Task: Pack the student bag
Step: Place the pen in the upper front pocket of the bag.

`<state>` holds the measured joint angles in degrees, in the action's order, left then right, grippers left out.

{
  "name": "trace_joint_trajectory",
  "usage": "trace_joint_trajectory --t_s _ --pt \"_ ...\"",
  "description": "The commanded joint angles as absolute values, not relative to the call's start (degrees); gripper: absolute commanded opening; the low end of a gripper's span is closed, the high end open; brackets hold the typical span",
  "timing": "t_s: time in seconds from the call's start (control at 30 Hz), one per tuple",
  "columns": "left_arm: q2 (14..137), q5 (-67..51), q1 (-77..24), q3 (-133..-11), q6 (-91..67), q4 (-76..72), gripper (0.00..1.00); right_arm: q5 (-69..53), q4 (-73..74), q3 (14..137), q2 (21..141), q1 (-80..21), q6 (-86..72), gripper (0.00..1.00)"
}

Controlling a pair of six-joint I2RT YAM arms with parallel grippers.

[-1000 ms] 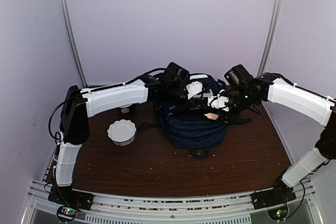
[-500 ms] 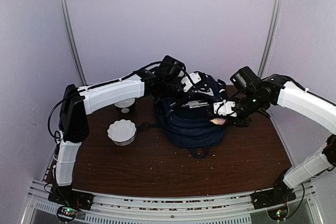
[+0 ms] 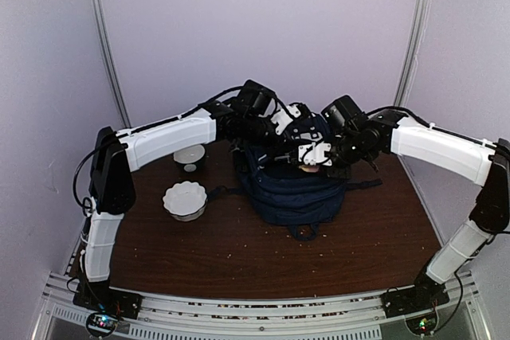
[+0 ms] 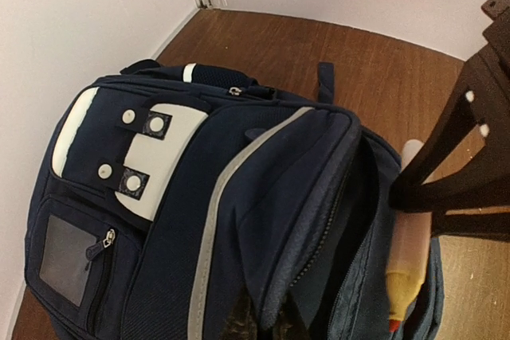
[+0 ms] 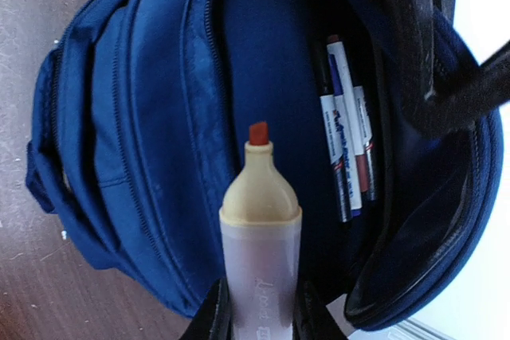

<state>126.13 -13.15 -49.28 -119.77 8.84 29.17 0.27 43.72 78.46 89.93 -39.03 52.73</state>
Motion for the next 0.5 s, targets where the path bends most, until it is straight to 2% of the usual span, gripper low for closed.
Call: trace_joint_trajectory --t_s 0.0,0.4,0.47 --pt "120.1 -20.0 -49.7 -123.8 5.5 22.0 0.0 7.6 35.1 79.2 92.8 -41.0 55.6 0.12" --pt "119.0 -23.1 -49.7 -124.4 3.9 22.1 0.0 15.2 21.6 75.5 101.2 -41.6 61.9 0.13" --pt "119.0 -23.3 -49.7 -124.3 3.7 22.1 0.0 16.4 18.8 75.3 102.8 -41.6 62.2 0.15"
